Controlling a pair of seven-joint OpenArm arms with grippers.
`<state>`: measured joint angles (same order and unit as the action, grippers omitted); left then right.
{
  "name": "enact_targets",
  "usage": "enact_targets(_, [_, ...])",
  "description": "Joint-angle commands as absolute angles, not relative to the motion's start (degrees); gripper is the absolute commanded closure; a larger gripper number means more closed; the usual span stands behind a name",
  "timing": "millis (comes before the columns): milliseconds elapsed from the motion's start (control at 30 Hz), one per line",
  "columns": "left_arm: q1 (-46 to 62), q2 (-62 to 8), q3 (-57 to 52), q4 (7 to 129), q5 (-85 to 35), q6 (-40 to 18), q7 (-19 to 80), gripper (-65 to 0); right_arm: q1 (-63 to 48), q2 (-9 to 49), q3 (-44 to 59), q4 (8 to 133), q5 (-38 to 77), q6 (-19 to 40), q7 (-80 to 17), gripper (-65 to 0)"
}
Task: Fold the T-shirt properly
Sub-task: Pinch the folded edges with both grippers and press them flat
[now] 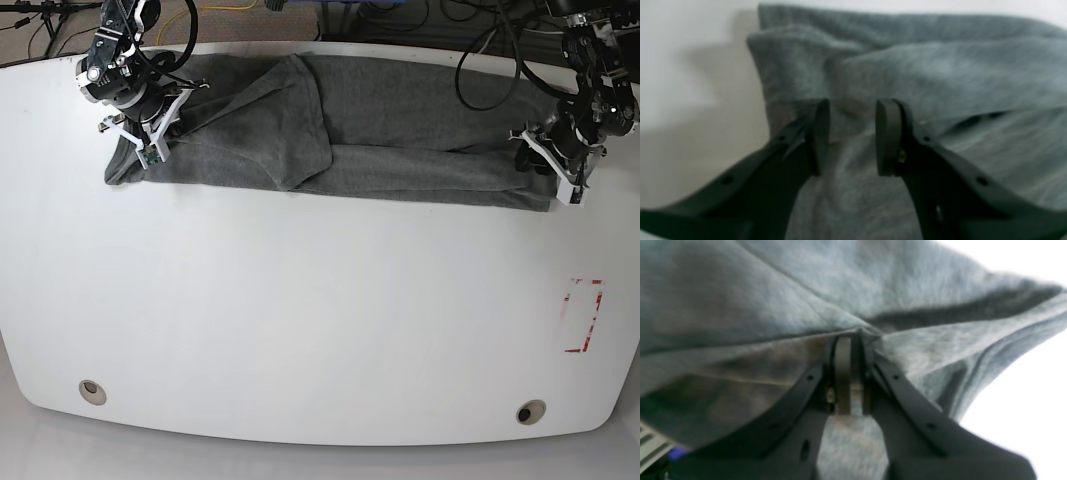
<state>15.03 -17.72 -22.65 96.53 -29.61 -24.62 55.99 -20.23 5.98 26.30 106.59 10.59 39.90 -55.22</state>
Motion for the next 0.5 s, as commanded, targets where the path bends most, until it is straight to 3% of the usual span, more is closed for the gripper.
enact_targets(0, [14.1, -18.3, -20.8, 96.2, -28.9, -24.8, 54.8, -19.6, -18.7, 6.7, 26.8, 104.4, 10.5, 40.0, -53.6, -5.1])
enact_targets(467, [4.4, -18.1, -14.3, 88.3, -24.8, -24.8, 54.8, -19.7, -12.3, 11.8, 26.9, 94.2, 10.4, 40.0, -50.7, -5.1])
